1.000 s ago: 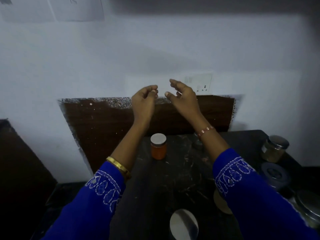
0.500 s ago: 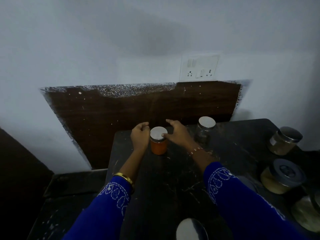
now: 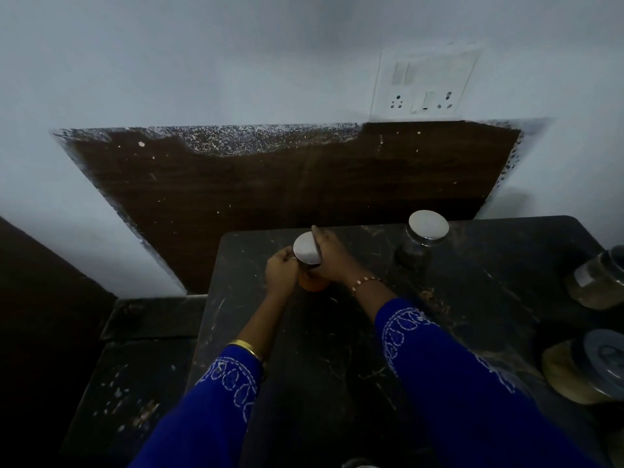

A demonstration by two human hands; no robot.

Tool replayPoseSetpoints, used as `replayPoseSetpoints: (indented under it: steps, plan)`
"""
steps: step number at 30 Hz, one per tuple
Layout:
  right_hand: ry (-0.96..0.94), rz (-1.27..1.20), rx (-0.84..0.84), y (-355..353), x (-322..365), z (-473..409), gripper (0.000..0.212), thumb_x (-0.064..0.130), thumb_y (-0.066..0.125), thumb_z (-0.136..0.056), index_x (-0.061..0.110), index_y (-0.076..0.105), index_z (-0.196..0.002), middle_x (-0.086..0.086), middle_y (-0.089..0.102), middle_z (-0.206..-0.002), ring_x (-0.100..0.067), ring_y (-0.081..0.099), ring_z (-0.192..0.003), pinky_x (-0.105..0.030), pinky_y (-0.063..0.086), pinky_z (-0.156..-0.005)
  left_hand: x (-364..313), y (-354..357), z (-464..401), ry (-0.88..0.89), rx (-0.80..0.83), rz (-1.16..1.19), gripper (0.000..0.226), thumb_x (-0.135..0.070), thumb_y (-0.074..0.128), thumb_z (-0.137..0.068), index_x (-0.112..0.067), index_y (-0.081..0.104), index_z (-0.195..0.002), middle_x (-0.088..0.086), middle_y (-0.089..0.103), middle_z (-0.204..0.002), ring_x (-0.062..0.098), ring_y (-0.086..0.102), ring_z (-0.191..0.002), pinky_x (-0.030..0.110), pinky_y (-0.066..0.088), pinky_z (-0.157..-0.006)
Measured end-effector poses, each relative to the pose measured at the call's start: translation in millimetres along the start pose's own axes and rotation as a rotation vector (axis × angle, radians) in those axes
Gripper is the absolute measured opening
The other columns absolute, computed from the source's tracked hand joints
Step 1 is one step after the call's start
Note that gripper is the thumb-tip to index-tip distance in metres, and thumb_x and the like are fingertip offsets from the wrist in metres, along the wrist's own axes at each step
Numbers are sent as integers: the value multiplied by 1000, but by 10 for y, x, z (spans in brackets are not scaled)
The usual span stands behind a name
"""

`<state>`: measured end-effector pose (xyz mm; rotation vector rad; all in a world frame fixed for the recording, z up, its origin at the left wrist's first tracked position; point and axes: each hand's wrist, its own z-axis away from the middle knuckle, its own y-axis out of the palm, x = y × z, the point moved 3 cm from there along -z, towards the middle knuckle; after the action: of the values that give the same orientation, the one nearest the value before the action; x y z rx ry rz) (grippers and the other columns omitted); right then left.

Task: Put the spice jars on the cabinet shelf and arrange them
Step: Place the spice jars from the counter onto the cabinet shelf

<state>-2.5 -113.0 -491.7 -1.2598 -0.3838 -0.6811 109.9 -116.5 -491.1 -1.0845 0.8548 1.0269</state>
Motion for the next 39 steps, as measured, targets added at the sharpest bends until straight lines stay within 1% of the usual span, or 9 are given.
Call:
replayPoseSetpoints:
  steps: [6, 10, 14, 22, 27, 31, 33, 35, 39]
  plan:
    - [-9, -90, -115, -37, -51, 102, 92, 26, 75, -73, 17, 20, -147, -12, 27, -146, -31, 33, -134, -45, 38, -108, 1, 17, 78, 108, 34, -57, 36, 6, 41, -89, 0, 57, -121, 18, 62, -120, 27, 57, -114, 28, 46, -87]
    - [-17, -140, -271, -198, -2, 300, 91, 28, 77, -72, 16, 25, -145, -11, 33, -141, -27, 38, -130, -39, 39, -105, -120, 15, 220, 233, 18, -45, 34, 0, 42, -92, -4, 56, -123, 13, 62, -122, 24, 57, -116, 32, 47, -96]
    - [-40, -174, -443, -525, 182, 584, 89, 36, 77, -70, 16, 30, -143, -9, 38, -134, -24, 43, -122, -30, 40, -93, -372, 3, 465, 378, -3, -36, 40, -7, 47, -93, -9, 47, -132, 9, 52, -135, 20, 48, -126, 36, 42, -105]
    - [-123, -217, -656, -1104, 769, 1260, 86, 48, 79, -63, 16, 43, -134, -5, 46, -121, -18, 50, -110, -24, 44, -83, -784, -111, 993, 721, 40, -124, 90, -13, 67, -80, -16, 7, -148, 9, 22, -152, 20, 29, -139, 34, 32, -111]
    - [-179, -232, -759, -1335, 1046, 1664, 80, 50, 76, -65, 14, 47, -130, -5, 47, -122, -14, 49, -107, -21, 40, -79, -1089, -199, 1172, 843, -75, -94, 108, -26, 80, -67, -14, 9, -148, 9, 28, -148, 19, 32, -136, 33, 37, -107]
    - [-225, -439, -724, -1540, 1135, 1866, 64, 46, 69, -76, 14, 51, -128, -7, 58, -116, -18, 58, -104, -27, 53, -83, -1355, -306, 1292, 829, -5, 97, 108, -21, 82, -65, -18, 11, -147, 4, 36, -139, 13, 41, -122, 25, 45, -94]
    - [-252, -610, -708, -1674, 1085, 1959, 54, 46, 63, -81, 13, 56, -123, -6, 63, -106, -23, 63, -98, -38, 57, -84, -1497, -381, 1312, 788, 84, 207, 107, -18, 82, -65, -19, 13, -146, 3, 38, -139, 15, 45, -121, 29, 48, -93]
    - [-299, -720, -637, -1781, 1011, 2054, 40, 38, 58, -87, 10, 60, -116, -2, 65, -97, -25, 64, -97, -36, 56, -82, -1646, -419, 1345, 704, 187, 325, 103, -16, 82, -63, -19, 19, -144, 5, 45, -135, 17, 53, -115, 34, 51, -91]
    - [-385, -809, -348, -1834, 924, 2175, 31, 29, 51, -93, 11, 57, -118, -8, 62, -116, -26, 62, -107, -37, 54, -87, -1945, -407, 1466, 587, 382, 618, 84, -28, 77, -57, -10, 43, -131, 14, 56, -127, 28, 59, -112, 42, 54, -89]
